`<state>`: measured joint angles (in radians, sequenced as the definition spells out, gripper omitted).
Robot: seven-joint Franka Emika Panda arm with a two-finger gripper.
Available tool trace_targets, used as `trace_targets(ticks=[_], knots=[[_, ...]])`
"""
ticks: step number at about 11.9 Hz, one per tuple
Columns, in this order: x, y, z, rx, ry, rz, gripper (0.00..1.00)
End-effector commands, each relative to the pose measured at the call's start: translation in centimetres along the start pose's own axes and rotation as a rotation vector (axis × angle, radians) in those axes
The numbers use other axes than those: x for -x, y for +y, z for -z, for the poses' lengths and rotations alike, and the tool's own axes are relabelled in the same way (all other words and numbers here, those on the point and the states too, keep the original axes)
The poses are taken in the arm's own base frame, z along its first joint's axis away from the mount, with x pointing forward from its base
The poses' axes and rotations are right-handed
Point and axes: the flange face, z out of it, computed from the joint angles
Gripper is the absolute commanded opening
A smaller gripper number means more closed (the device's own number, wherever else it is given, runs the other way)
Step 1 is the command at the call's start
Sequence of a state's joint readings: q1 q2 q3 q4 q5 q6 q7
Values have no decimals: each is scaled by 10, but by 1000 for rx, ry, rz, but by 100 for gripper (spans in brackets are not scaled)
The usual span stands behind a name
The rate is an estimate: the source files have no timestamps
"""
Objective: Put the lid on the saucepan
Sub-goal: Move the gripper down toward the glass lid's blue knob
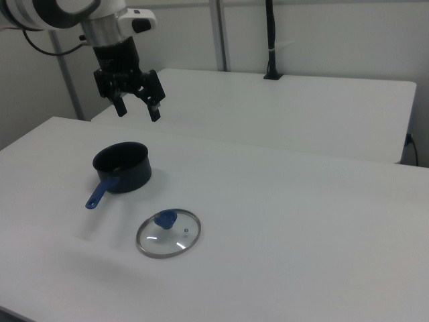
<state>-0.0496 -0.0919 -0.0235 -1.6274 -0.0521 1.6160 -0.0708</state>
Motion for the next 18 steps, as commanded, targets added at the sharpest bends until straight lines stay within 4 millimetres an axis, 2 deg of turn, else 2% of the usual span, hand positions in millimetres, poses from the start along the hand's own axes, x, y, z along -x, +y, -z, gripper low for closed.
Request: trace_targets(ticks=[1, 9, 11, 12, 13, 14, 15, 16, 18], knots=[[7, -5, 1, 0, -8, -1, 100], [7, -3, 0, -1, -8, 24, 100], [9, 2, -17, 1, -46, 241, 100], [10, 3, -30, 7, -77, 352, 100], [13, 1, -51, 19, -122, 353, 100], [18, 0, -79, 21, -163, 283, 100], [14, -3, -104, 38, -120, 130, 100], [13, -13, -138, 46, -87, 3, 100], [10, -23, -199, 44, -57, -92, 100]])
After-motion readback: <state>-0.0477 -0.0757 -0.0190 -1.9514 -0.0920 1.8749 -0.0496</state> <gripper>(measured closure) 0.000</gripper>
